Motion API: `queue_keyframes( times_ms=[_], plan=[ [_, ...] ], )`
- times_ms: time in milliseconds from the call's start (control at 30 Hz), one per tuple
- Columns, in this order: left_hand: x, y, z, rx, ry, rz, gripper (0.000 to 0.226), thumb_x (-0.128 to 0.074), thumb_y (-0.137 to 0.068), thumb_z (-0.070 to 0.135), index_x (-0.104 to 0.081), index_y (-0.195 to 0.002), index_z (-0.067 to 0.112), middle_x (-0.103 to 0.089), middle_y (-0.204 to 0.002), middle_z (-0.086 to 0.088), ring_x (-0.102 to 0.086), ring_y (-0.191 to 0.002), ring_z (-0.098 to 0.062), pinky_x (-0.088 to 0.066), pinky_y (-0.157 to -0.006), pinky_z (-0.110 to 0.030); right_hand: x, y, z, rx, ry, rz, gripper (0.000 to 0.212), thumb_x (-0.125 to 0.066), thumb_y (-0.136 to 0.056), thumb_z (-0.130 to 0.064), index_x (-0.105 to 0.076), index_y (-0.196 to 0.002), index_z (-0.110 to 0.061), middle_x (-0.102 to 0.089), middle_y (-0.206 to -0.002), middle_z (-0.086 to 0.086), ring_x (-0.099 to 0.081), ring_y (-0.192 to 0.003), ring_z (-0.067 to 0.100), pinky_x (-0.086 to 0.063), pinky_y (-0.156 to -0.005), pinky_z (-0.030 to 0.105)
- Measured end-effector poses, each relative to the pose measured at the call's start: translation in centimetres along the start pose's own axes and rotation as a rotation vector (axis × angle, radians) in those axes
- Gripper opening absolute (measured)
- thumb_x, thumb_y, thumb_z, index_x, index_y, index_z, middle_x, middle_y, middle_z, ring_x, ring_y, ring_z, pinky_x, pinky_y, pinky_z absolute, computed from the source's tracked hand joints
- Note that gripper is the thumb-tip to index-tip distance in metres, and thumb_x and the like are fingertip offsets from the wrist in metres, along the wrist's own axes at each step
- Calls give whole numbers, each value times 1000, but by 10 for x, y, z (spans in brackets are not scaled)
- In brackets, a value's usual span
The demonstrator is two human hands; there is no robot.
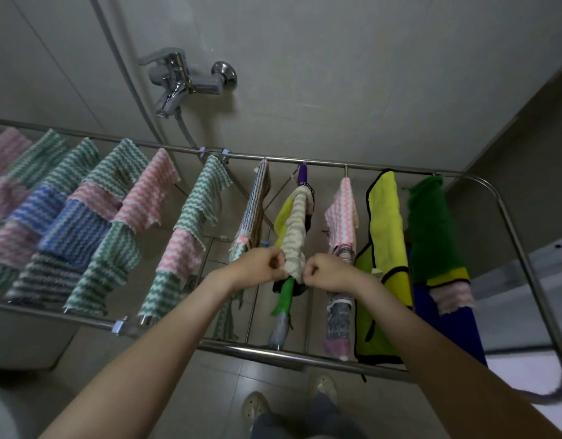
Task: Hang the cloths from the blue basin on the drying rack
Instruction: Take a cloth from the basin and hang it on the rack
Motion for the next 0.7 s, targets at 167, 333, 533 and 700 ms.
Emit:
queue_keyframes(
  times_ms=[167, 333, 533, 700],
  plan=[
    [19, 12, 20, -92, -37, 245, 8, -57, -93, 22, -56, -92, 14, -60, -88, -3, -56, -86, -20, -38, -72, -28, 12, 14, -8, 19, -160, 259, 31, -73, -77, -34, -49, -81, -14, -51, -85, -1, -51, -79, 16, -38, -64, 28],
    [32, 17, 36, -145, -1, 371, 16, -43, -99, 22, -49, -95, 7, -59, -86, -9, -54, -81, -24, -35, -65, -32, 21, 19, -22, 63, -123, 479, 30, -70, -81, -24, -45, -94, -14, -43, -103, 4, -42, -103, 21, -39, -85, 32],
    [28, 8, 47, -162, 48, 326, 14, -37, -101, 20, -39, -88, 14, -48, -88, -5, -50, -85, -24, -32, -68, -29, 29, 26, -29, 87, -80, 604, 14, -50, -83, -1, -46, -95, -8, -46, -105, 14, -42, -103, 27, -36, -86, 36],
    [16, 3, 40, -89, -69, 189, 26, -58, -89, 18, -33, -96, 13, -38, -105, -6, -40, -102, -20, -29, -80, -24, 44, 31, -14, 58, -227, 611, 16, -42, -87, 2, -33, -90, -11, -41, -90, 7, -39, -81, 20, -25, -64, 29]
  ],
)
Point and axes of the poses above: each hand's wrist, its own y-axis away from the middle knuckle, its own x-axis out of the back of the hand, z = x × y, the point moved 10 cm from there along -y, towards the middle knuckle
